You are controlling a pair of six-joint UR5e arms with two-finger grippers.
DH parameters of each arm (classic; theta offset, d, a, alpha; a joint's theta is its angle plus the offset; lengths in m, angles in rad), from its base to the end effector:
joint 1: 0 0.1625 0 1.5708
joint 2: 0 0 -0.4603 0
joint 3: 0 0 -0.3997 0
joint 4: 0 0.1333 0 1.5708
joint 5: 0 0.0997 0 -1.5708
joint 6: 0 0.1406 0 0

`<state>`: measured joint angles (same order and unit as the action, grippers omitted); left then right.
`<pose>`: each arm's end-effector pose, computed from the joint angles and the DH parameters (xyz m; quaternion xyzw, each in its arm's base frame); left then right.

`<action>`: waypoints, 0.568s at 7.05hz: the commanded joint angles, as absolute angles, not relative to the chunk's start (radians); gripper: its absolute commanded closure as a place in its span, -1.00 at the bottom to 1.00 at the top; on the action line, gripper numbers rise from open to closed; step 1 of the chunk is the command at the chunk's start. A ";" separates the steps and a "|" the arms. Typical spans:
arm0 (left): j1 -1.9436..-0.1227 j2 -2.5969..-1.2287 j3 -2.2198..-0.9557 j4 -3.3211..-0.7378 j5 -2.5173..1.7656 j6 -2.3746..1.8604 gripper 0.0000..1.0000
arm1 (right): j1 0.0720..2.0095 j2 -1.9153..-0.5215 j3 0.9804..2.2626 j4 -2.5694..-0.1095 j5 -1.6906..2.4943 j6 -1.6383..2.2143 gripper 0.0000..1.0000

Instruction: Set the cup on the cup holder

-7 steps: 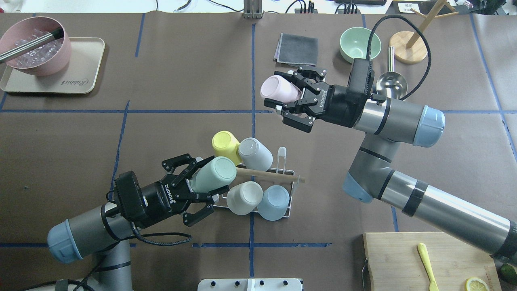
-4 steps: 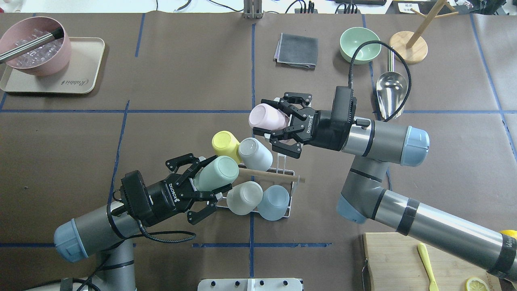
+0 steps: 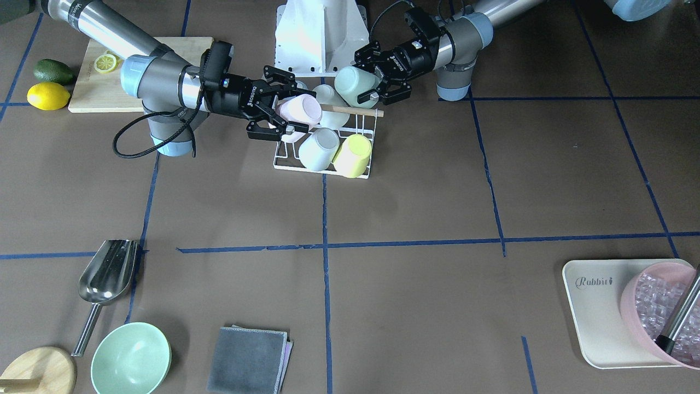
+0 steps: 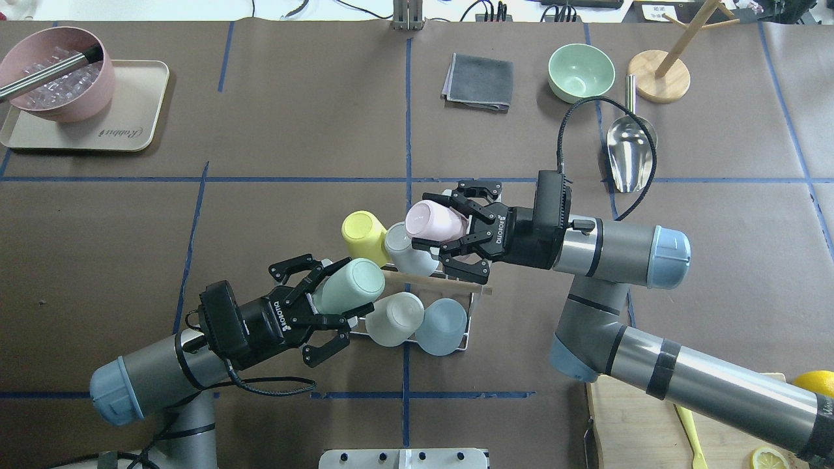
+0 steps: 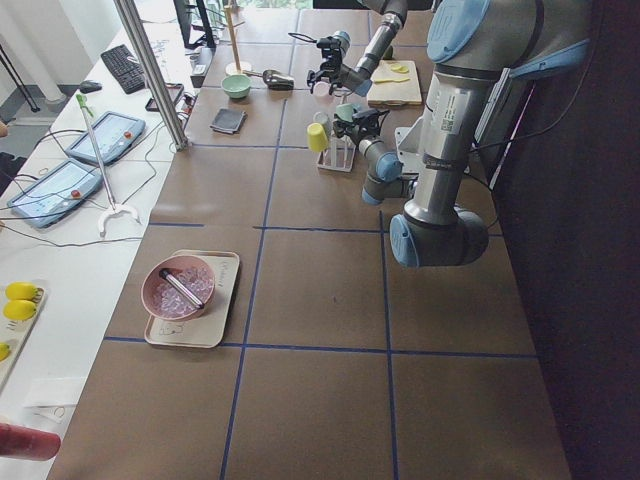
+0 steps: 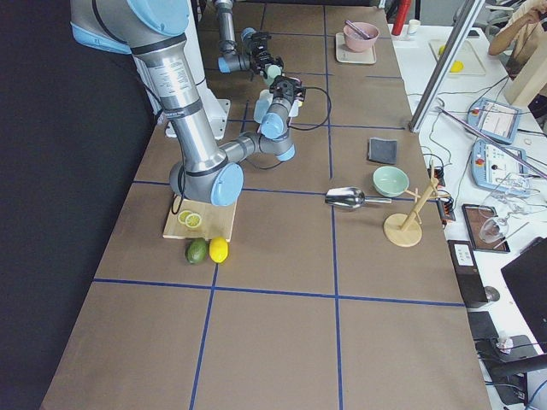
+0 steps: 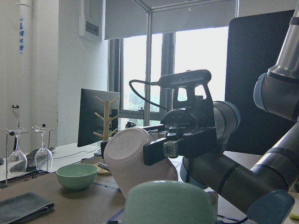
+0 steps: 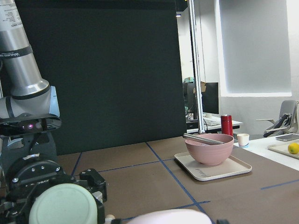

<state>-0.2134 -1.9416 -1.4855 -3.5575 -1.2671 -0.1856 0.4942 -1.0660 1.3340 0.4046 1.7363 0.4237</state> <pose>0.5380 -0.2960 0.3162 0.6871 0.5794 0.1159 0.4227 -0.5239 -0.4074 0.2952 0.6323 -0.6383 -0.2093 0.3859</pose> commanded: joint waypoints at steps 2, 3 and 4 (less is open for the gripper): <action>-0.210 -1.936 -1.471 -3.576 -1.266 -0.186 0.70 | 0.489 -1.084 1.333 0.410 1.736 0.423 1.00; -0.212 -1.936 -1.471 -3.580 -1.266 -0.183 0.23 | 0.488 -1.091 1.335 0.413 1.738 0.425 1.00; -0.212 -1.934 -1.471 -3.580 -1.266 -0.180 -0.48 | 0.489 -1.091 1.335 0.413 1.738 0.425 1.00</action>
